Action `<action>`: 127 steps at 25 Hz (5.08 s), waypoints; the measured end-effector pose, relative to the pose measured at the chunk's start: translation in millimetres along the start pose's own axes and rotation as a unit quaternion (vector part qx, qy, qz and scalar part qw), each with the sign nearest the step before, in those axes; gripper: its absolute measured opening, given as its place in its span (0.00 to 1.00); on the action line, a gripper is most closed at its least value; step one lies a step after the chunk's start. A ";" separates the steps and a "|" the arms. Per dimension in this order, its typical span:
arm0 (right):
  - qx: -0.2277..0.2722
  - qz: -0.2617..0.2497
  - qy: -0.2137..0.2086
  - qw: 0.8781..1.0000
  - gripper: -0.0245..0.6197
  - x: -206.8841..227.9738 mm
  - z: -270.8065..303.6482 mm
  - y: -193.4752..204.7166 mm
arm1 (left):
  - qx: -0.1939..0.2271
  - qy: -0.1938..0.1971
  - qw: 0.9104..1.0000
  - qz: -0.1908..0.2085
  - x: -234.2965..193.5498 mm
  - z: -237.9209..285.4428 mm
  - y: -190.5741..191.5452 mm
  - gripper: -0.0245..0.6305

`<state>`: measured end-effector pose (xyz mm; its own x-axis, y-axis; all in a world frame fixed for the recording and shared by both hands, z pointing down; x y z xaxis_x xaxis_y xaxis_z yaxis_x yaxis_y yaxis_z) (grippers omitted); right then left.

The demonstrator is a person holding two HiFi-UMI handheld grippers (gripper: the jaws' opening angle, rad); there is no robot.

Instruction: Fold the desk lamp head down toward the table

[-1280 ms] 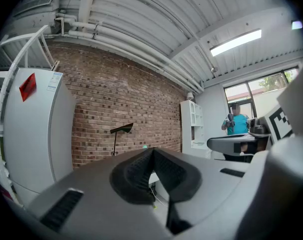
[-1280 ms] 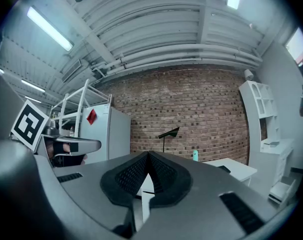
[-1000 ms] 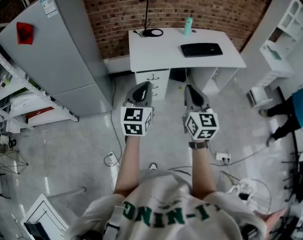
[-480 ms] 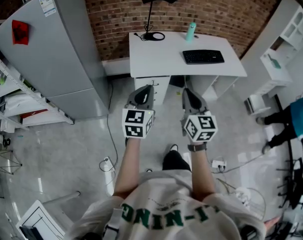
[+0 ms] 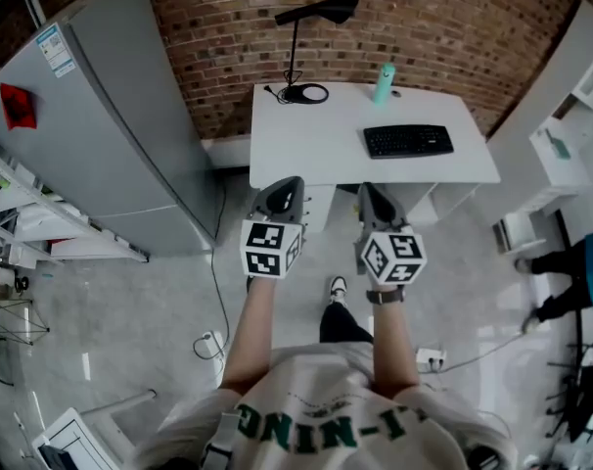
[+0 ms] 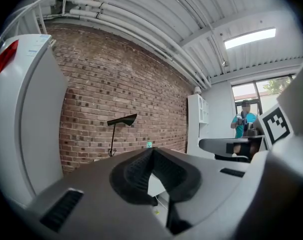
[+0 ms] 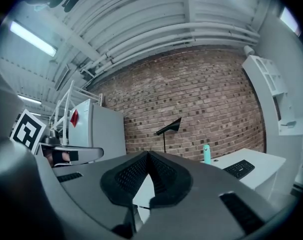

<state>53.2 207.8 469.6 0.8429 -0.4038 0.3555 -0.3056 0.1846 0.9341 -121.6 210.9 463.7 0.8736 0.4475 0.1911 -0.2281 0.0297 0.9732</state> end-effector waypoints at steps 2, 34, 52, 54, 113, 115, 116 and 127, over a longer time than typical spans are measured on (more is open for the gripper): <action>-0.009 0.007 -0.010 1.000 0.05 21.0 28.4 -15.3 | -0.004 -0.003 1.000 0.005 -5.0 31.7 -14.3 0.04; -0.034 0.007 -0.129 0.991 0.05 185.8 420.0 -176.6 | 0.005 -0.058 0.998 0.023 -157.0 395.0 -69.6 0.04; -0.040 -0.034 -0.119 0.991 0.05 223.8 553.0 -252.5 | 0.024 -0.001 1.000 0.006 -213.1 487.8 -69.8 0.04; -0.043 -0.045 -0.117 0.991 0.05 227.9 561.9 -255.8 | 0.023 0.005 1.000 0.006 -213.7 497.9 -67.9 0.04; -0.104 0.052 -0.093 0.989 0.19 271.5 640.7 -263.6 | 0.026 0.022 0.999 0.036 -220.6 564.5 -60.0 0.04; -0.103 0.053 -0.090 0.989 0.19 272.5 640.4 -262.4 | 0.024 0.024 0.999 0.035 -219.7 566.0 -58.8 0.04; -0.104 0.055 -0.089 0.989 0.19 273.4 640.3 -261.1 | 0.023 0.024 0.999 0.036 -219.5 566.8 -58.6 0.04; -0.127 0.109 -0.103 0.981 0.19 289.4 642.0 -230.2 | 0.020 0.020 0.999 0.041 -221.9 571.7 -57.2 0.04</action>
<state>83.1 -526.8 378.1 0.6544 -0.4975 0.5695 -0.3270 0.4929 0.8063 -56.7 -401.1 438.8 0.8347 0.4824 0.2658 -0.2803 -0.0434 0.9589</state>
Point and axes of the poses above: the fingertips, and each gripper's own axes: z forward along the fingers, x to its right, y out of its underside, the point moved 4 cm from there along -z, backward along the fingers, and after that the axes turned 14 degrees about z, right-handed, at the moved point
